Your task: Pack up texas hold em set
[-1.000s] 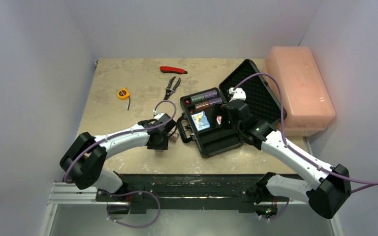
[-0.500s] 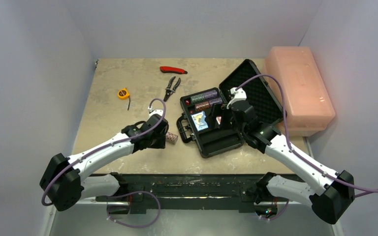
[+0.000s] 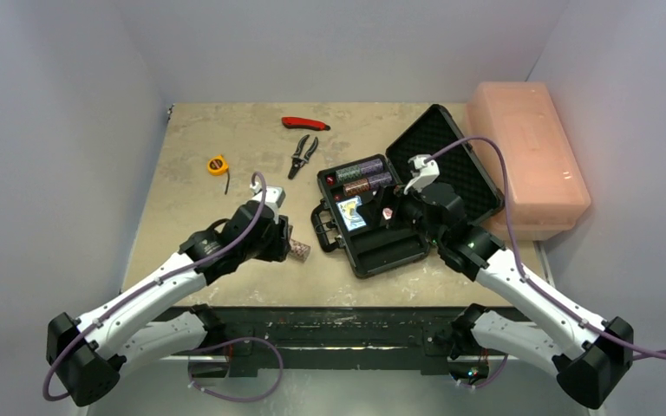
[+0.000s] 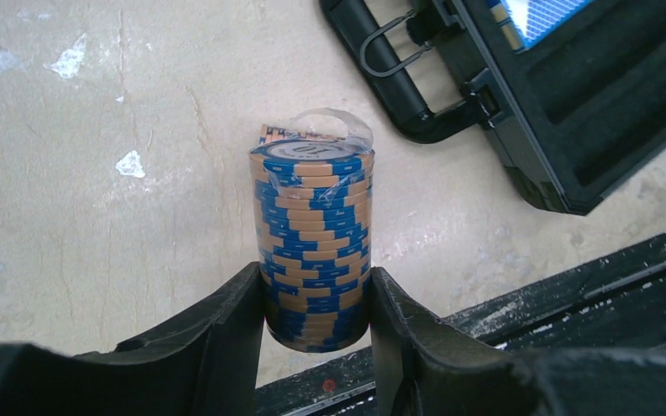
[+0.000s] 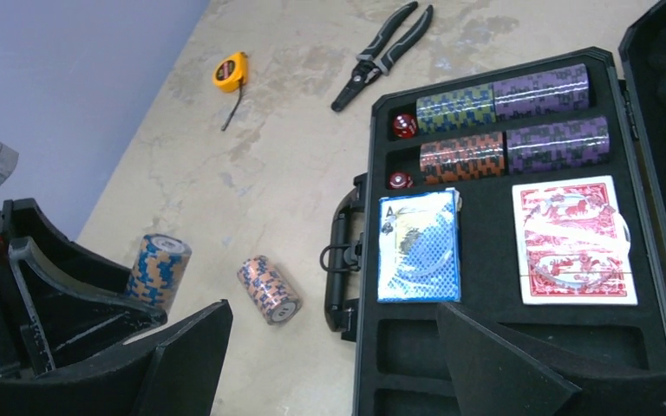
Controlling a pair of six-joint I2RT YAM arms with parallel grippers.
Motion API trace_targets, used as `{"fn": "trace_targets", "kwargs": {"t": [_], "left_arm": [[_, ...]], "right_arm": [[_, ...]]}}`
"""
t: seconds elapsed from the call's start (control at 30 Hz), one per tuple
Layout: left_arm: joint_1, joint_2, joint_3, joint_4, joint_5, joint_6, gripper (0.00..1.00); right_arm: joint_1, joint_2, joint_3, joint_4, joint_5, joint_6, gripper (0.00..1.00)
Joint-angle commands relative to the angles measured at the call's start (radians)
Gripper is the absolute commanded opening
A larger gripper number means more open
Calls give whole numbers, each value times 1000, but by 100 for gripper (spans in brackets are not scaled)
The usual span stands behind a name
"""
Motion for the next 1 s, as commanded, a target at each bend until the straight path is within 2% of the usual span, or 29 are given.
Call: {"fn": "trace_targets", "kwargs": {"t": [0.0, 0.17, 0.33, 0.57, 0.73, 0.97], "left_arm": [[-6, -68, 107, 29, 75, 79, 0], [-6, -96, 222, -61, 107, 145, 0], [-6, -120, 310, -112, 137, 186, 0], [-6, -86, 444, -182, 151, 273, 0], [-4, -65, 467, -168, 150, 347, 0], [5, -76, 421, -44, 345, 415, 0]], "right_arm": [[-4, -67, -32, 113, -74, -21, 92], [-5, -128, -67, 205, -182, -26, 92], [-5, -192, -99, 288, -222, -16, 92], [-4, -202, -119, 372, -307, 1, 93], [-4, -190, -145, 465, -369, 25, 93], [-4, -156, -164, 596, -492, 49, 94]]}}
